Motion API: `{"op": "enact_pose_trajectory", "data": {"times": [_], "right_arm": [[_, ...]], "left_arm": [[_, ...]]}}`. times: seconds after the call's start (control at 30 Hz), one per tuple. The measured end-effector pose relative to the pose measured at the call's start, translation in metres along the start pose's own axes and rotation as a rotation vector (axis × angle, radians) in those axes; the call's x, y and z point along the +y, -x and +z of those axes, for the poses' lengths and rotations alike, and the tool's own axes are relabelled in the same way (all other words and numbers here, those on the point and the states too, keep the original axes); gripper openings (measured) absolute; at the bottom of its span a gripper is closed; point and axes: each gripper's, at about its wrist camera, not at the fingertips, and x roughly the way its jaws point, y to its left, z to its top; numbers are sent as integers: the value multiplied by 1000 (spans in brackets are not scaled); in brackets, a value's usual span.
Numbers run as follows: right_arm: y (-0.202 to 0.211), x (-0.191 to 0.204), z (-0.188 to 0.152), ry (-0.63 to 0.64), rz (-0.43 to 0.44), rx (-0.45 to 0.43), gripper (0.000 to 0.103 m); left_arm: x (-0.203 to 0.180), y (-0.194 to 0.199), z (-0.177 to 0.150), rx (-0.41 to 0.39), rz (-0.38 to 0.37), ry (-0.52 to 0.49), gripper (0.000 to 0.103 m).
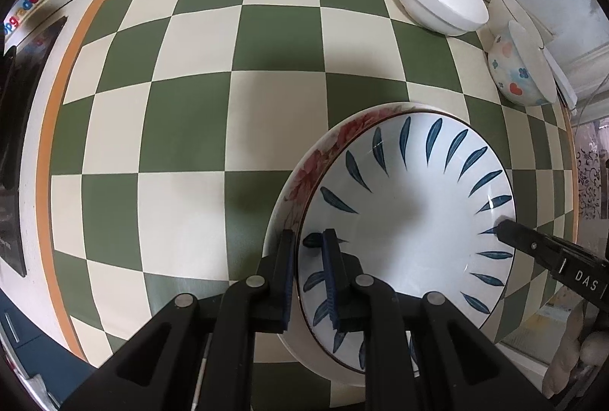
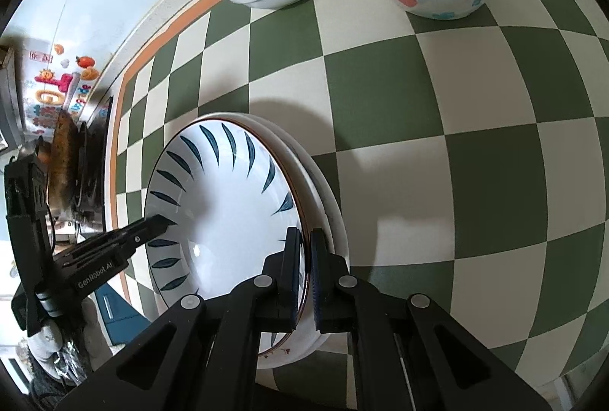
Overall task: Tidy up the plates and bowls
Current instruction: 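Carry the blue-striped plate with both grippers onto the pink-flower plate and release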
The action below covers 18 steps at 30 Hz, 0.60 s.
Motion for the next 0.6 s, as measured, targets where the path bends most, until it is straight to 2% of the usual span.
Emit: {"op": "enact_pose_trajectory", "data": {"times": [0.3,0.6], "right_arm": [[-3,2,1,19,-4,54,10],[3,-1,1,-1,-6,82,11]], "left_arm": [[6,-3,-7,44,-21,73,13],[6,1,-16,61,-12,70,13]]}}
